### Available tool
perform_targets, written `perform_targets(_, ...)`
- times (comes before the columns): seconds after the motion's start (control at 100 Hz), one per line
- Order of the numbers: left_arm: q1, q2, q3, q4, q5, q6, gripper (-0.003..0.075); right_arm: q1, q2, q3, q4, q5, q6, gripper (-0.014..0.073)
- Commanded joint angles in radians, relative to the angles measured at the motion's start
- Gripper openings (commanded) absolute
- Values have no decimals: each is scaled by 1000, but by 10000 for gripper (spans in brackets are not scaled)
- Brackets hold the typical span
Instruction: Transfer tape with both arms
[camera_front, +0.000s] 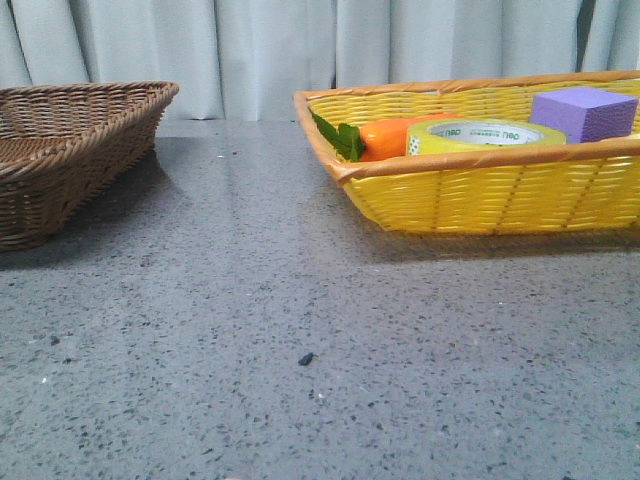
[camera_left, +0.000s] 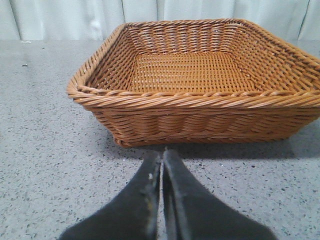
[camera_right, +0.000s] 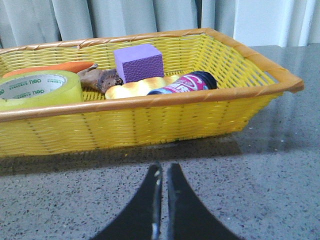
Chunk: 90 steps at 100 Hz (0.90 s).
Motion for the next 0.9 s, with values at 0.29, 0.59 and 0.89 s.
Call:
perform_targets(0.29, 2, -29, 9, -2, -90, 0, -20, -3, -17, 21, 0, -69, -11, -74)
perform_targets(0.59, 2, -29, 9, -2, -94, 0, -20, -3, -17, 21, 0, -69, -11, -74)
perform_targets(0.89, 2, -29, 9, -25, -143, -5, -20, -3, -17, 21, 0, -100, -11, -74)
